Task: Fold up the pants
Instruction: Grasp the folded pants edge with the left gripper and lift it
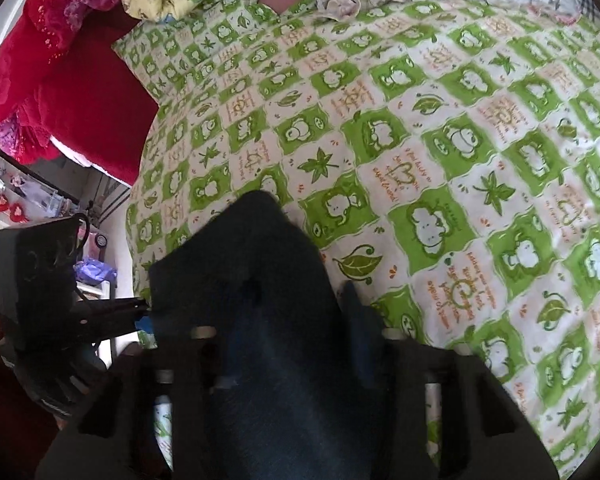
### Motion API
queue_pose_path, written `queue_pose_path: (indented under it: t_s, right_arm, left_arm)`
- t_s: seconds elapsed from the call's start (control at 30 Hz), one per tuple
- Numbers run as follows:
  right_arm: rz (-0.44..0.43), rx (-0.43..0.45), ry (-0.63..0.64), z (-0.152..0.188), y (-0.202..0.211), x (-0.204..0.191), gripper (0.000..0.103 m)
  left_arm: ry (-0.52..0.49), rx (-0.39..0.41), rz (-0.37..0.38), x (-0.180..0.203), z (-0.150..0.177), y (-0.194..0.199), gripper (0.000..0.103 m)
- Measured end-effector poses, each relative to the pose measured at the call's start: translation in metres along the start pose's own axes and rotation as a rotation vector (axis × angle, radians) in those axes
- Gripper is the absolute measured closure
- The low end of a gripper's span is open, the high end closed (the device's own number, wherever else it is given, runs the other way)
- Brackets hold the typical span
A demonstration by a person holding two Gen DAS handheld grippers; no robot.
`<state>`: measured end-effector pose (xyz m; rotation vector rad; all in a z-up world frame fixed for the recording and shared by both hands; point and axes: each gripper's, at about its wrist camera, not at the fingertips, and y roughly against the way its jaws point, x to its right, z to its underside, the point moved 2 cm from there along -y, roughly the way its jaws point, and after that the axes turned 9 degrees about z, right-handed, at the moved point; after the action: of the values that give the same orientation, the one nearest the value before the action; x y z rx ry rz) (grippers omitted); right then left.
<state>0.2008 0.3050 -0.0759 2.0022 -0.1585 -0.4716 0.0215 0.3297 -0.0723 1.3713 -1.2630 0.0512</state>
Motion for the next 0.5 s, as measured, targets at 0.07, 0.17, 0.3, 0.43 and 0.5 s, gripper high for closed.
queue_pose_path:
  t_s: [0.07, 0.17, 0.3, 0.43, 0.5]
  right_arm:
    - [0.009, 0.009, 0.000, 0.002, 0.003, -0.001, 0.076]
    - [0.011, 0.036, -0.011, 0.006, 0.013, -0.003, 0.082]
    - [-0.003, 0.096, -0.039, 0.013, 0.035, -0.003, 0.083]
    - [-0.009, 0.180, -0.065, 0.024, 0.069, -0.003, 0.083]
    - [-0.014, 0.225, -0.085, 0.033, 0.088, 0.000, 0.083]
  left_arm:
    - [0.011, 0.000, 0.009, -0.004, -0.003, 0.001, 0.077]
    - [0.003, -0.003, 0.035, -0.002, -0.004, 0.003, 0.082]
    - [-0.049, 0.012, 0.047, 0.017, -0.001, 0.011, 0.088]
    - [-0.123, 0.034, 0.079, 0.047, 0.002, 0.025, 0.090]
    - [-0.158, 0.044, 0.097, 0.062, 0.004, 0.032, 0.090]
